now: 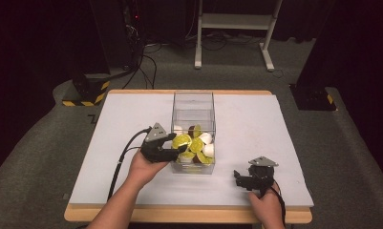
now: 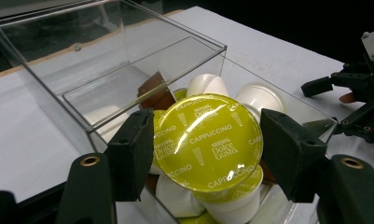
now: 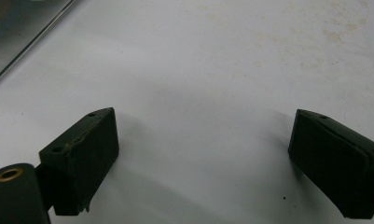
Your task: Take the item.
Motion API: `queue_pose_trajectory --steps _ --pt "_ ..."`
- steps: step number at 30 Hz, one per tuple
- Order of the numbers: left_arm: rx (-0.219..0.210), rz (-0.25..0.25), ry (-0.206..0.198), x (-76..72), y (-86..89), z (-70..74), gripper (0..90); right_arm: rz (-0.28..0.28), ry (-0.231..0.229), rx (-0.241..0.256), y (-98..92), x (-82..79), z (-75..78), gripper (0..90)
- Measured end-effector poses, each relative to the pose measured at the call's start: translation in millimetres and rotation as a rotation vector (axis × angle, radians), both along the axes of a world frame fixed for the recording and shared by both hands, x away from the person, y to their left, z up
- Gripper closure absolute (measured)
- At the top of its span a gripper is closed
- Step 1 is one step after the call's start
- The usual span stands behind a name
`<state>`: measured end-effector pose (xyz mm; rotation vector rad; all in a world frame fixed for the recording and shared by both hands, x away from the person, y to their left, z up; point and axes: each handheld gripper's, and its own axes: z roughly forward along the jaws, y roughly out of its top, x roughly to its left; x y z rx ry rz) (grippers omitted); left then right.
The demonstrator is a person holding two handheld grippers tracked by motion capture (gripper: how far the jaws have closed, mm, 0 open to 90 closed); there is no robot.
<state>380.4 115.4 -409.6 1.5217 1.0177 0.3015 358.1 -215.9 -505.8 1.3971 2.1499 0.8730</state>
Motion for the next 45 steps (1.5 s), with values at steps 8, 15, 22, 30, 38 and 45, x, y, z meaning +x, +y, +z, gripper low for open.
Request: queue_pose_trajectory --steps 8,15,22,30,38,45 --pt "0.015 0.034 -0.012 -2.7 19.6 2.4 37.4 0.000 0.000 0.000 -0.1 0.1 0.0 8.2" --pt "-0.002 0.063 -0.010 -3.5 40.0 2.4 37.4 0.000 0.000 0.001 -0.1 0.1 0.0 8.2" --pt "0.004 0.092 -0.005 -3.2 54.9 -1.2 37.4 0.000 0.000 0.001 -0.1 0.1 0.0 8.2" --pt "0.010 0.128 0.006 -1.2 71.0 -9.5 37.4 0.000 0.000 0.000 -0.1 0.1 0.0 8.2" --pt "0.017 0.170 0.021 3.6 86.8 -16.9 37.4 0.000 0.001 0.001 -0.1 0.1 0.0 8.2" --pt "0.035 0.201 0.028 7.8 97.0 -22.7 37.4 0.000 0.000 0.001 -0.1 0.1 -0.1 8.2"
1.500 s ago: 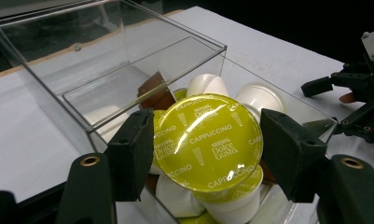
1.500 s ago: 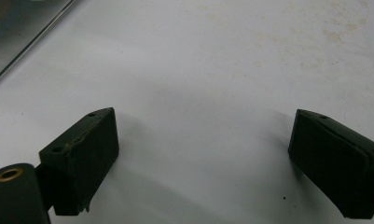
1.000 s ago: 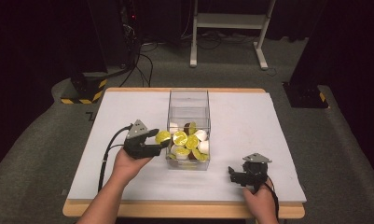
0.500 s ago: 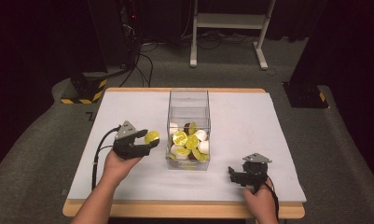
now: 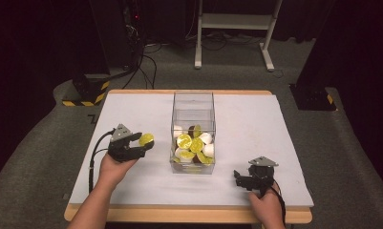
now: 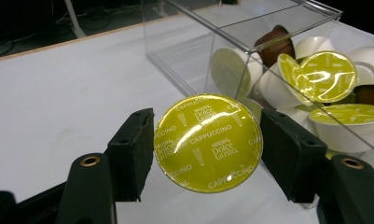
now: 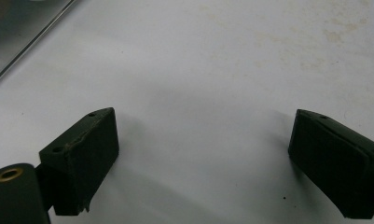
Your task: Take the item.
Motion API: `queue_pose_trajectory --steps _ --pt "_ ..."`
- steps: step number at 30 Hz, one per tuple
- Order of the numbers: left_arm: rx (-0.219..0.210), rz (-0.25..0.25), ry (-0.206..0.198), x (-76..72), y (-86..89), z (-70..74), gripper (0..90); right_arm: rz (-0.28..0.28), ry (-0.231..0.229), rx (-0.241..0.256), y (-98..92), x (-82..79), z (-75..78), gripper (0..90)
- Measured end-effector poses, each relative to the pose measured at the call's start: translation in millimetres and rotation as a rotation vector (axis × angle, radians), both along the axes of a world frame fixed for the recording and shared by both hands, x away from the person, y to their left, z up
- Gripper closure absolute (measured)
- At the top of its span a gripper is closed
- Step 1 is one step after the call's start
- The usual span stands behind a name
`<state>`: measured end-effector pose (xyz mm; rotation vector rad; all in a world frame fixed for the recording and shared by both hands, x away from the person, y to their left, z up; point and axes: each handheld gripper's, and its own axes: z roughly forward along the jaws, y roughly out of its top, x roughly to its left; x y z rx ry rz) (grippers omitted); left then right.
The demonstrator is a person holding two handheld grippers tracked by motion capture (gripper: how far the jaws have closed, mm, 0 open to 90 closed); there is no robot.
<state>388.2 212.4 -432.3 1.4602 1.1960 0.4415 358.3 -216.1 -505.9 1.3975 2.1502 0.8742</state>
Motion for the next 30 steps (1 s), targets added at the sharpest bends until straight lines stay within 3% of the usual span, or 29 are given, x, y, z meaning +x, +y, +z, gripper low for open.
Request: queue_pose_trajectory --steps 21,23,24,30 --pt "0.024 0.094 0.015 29.5 18.5 -15.4 37.4 -0.001 0.000 0.001 0.0 0.1 0.0 8.2" --pt "0.020 0.099 0.015 31.7 18.0 -15.5 37.4 -0.001 0.000 0.001 -0.1 0.1 0.0 8.2" --pt "0.047 0.098 0.013 33.7 17.7 -14.7 37.4 -0.001 -0.001 0.001 -0.1 0.1 -0.1 8.2" --pt "0.035 0.104 0.003 39.7 17.0 -6.5 37.4 -0.001 0.000 0.001 0.0 0.1 0.0 8.2"
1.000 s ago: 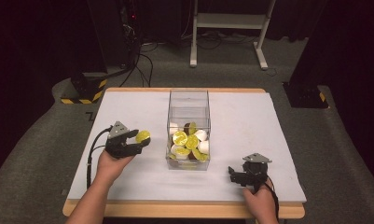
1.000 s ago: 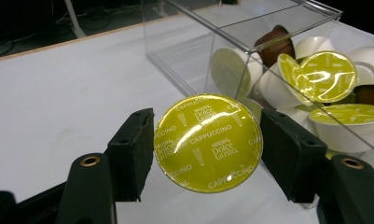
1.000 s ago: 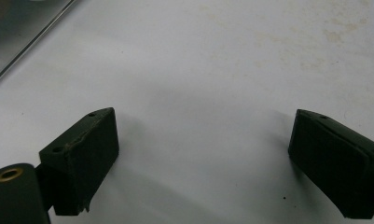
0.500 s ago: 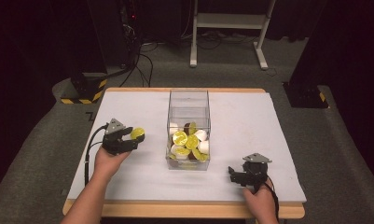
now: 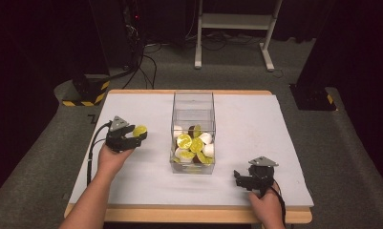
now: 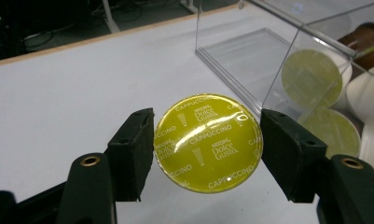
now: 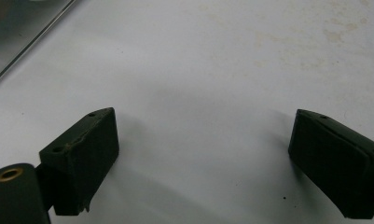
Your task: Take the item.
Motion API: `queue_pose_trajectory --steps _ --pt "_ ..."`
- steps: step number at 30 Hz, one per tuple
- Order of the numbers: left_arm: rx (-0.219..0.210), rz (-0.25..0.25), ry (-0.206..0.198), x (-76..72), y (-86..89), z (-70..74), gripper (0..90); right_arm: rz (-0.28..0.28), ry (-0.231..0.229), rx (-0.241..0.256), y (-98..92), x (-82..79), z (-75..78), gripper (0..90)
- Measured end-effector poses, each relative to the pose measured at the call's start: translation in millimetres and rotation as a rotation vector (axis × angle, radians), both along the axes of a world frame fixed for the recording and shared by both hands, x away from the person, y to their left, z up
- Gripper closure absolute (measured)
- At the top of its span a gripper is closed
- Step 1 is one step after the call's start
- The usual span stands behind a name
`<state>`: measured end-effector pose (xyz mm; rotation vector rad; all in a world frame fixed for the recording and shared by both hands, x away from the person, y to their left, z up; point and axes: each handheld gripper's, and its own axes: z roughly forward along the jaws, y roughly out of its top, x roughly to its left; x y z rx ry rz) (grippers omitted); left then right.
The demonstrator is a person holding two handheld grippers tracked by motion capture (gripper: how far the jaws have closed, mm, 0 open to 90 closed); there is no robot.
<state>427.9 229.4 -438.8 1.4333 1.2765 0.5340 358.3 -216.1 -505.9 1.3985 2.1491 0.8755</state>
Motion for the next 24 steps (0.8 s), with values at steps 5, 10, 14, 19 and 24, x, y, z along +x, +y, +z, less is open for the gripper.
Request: queue_pose_trajectory --steps 5,10,14,19,24 --pt "0.001 0.007 0.005 9.5 -1.7 4.9 37.4 0.000 0.000 0.000 -0.1 0.1 0.0 8.2" --pt "0.019 0.015 0.023 21.0 -7.7 -0.7 37.4 0.000 0.000 0.000 0.0 0.1 0.0 8.2" --pt "0.019 0.019 0.040 29.1 -9.8 -8.5 37.4 0.000 0.000 0.000 0.0 0.0 0.0 8.2" --pt "0.028 0.044 0.065 39.0 -9.3 -19.9 37.4 0.001 0.000 0.000 -0.1 0.0 0.0 8.2" --pt "0.023 0.054 0.073 44.3 -9.2 -29.1 37.4 0.000 0.000 -0.001 0.0 0.0 0.0 8.2"
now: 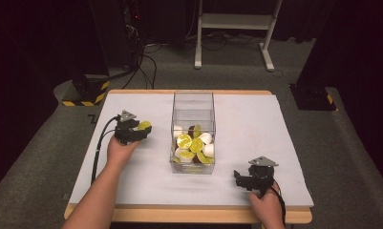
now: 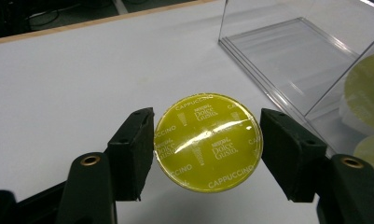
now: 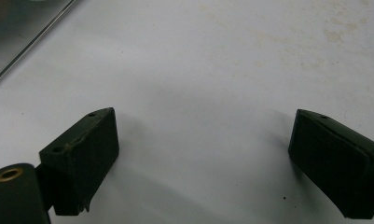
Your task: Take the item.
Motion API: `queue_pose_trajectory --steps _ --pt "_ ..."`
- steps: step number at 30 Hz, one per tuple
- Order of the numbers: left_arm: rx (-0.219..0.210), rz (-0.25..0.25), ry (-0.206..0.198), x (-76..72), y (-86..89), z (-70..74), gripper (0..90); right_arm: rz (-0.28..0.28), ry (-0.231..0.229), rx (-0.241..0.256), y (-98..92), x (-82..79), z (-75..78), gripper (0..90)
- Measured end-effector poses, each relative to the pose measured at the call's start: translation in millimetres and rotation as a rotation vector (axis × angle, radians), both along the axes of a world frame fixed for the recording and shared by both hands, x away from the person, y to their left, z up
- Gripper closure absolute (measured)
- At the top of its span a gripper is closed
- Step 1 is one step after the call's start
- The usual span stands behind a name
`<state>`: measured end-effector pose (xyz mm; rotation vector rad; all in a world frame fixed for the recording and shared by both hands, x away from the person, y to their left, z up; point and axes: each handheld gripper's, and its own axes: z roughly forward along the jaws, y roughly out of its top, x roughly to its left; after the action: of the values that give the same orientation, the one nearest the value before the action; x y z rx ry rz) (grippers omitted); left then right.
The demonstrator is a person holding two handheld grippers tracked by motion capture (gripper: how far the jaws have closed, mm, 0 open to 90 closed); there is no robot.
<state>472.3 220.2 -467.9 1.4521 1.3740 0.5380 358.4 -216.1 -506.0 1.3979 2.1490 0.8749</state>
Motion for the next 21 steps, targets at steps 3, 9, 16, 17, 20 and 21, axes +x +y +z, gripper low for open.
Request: queue_pose_trajectory --steps 3,9,16,17,20,21 --pt "0.008 0.006 0.014 3.6 -1.9 -7.1 37.4 0.000 0.000 0.000 0.0 0.0 0.0 8.2" --pt "0.014 0.009 0.044 9.4 -8.1 -22.1 37.4 0.001 0.001 0.000 0.0 -0.1 0.1 8.2" --pt "-0.011 0.033 0.023 12.4 -14.2 -27.0 37.3 0.001 0.001 0.000 0.1 -0.2 0.1 8.2" --pt "-0.001 0.027 0.026 12.5 -13.8 -27.2 37.3 0.000 0.001 0.000 0.1 -0.2 0.1 8.2" --pt "0.005 0.024 0.026 12.6 -14.7 -28.0 37.3 0.001 0.001 0.000 0.1 -0.2 0.1 8.2" --pt "-0.005 0.031 0.020 12.9 -15.8 -28.1 37.3 0.001 0.001 0.000 0.1 -0.1 0.1 8.2"
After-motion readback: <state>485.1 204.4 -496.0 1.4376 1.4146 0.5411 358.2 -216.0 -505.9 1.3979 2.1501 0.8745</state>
